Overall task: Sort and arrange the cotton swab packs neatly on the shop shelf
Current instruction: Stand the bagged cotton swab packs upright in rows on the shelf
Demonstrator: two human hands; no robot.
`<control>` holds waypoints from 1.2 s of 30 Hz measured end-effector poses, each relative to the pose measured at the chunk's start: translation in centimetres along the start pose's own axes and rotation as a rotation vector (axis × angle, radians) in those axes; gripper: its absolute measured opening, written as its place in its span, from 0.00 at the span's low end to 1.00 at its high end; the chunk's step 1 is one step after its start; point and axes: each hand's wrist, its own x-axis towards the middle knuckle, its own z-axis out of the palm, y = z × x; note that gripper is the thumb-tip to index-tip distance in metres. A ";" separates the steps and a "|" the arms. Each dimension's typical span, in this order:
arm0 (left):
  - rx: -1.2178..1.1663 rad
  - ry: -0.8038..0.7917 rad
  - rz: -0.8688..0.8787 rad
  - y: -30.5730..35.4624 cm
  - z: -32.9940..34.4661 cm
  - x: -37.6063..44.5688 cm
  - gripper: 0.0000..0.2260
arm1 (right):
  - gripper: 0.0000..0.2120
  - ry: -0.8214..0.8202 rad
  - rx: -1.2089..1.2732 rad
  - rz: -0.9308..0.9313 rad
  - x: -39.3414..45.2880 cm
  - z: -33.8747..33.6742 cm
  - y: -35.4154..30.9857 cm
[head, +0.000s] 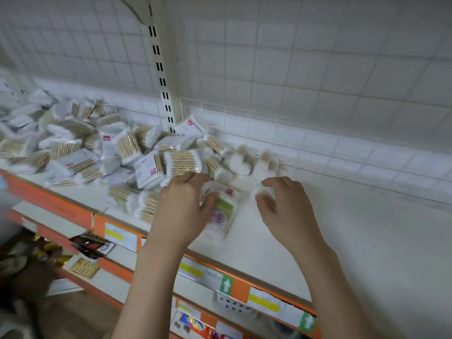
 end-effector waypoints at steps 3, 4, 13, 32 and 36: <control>0.028 0.002 -0.026 -1.9 -0.7 0.2 0.16 | 0.16 -0.020 0.010 0.011 0.4 0.7 -0.3; 0.031 0.012 -0.033 -2.6 -1.0 0.4 0.15 | 0.16 -0.019 0.010 0.015 0.6 0.9 -0.4; -0.022 0.011 0.003 -8.9 -2.9 5.9 0.17 | 0.19 0.028 0.016 0.058 3.8 3.1 -4.3; 0.004 -0.543 0.301 -14.0 -0.2 14.7 0.25 | 0.28 -0.224 -0.143 0.461 5.7 6.7 -11.2; -0.138 -0.543 0.277 -14.6 -0.3 14.7 0.27 | 0.32 -0.282 -0.213 0.494 6.2 7.8 -11.8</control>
